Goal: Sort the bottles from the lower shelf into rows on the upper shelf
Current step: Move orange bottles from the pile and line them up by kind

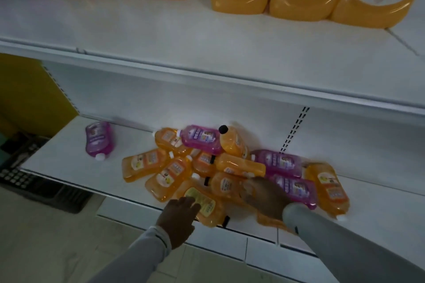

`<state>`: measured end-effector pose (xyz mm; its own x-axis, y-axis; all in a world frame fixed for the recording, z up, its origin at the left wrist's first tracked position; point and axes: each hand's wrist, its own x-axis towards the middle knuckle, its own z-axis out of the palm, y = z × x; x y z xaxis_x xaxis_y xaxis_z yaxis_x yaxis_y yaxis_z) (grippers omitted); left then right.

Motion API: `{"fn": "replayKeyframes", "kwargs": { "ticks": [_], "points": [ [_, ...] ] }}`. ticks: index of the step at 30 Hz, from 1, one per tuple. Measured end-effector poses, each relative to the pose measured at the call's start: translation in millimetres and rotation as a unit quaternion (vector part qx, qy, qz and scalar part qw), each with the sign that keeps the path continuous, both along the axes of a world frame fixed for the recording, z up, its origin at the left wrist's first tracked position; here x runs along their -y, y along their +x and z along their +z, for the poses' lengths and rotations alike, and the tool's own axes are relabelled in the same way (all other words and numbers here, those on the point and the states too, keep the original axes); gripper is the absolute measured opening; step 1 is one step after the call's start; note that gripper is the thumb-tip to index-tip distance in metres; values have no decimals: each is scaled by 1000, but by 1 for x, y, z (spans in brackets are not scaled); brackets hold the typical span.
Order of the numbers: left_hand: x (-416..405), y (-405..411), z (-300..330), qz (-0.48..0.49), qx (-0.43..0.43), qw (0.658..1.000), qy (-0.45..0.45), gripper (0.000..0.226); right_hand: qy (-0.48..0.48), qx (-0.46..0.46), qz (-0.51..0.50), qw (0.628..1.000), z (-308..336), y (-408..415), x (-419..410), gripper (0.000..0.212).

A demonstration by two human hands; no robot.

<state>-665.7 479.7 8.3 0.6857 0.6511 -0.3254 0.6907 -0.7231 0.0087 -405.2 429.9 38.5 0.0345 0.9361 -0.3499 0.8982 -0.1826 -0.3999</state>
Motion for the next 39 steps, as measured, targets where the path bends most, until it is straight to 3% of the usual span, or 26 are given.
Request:
{"fn": "replayKeyframes", "kwargs": {
  "ticks": [3, 9, 14, 18, 21, 28, 35, 39],
  "points": [
    [-21, 3, -25, -70, 72, 994, 45, 72, 32, 25, -26, 999, -7, 6, -28, 32],
    [-46, 7, -47, -157, 155, 975, 35, 77, 40, 108, -53, 992, -20, 17, -63, 50],
    [-53, 8, -51, -177, 123, 975, 49, 74, 17, 125, -54, 990, -35, 14, -77, 50],
    [-62, 4, -36, -142, 113, 983, -14, 74, 12, 157, -38, 987, -41, 10, -83, 51],
    [-67, 9, -31, -132, 84, 987, -37, 67, 13, 152, -37, 988, -43, 11, -85, 54],
    [-65, 12, -43, -143, 63, 988, 19, 68, 35, 119, -45, 991, -50, 15, -81, 53],
    [-47, 14, -34, -86, 44, 995, -21, 58, 49, 54, -64, 995, -26, 19, -68, 56],
    [-33, 0, -19, -53, 75, 993, -76, 52, 74, -5, -92, 993, 4, 21, -47, 52]
  ]
}}
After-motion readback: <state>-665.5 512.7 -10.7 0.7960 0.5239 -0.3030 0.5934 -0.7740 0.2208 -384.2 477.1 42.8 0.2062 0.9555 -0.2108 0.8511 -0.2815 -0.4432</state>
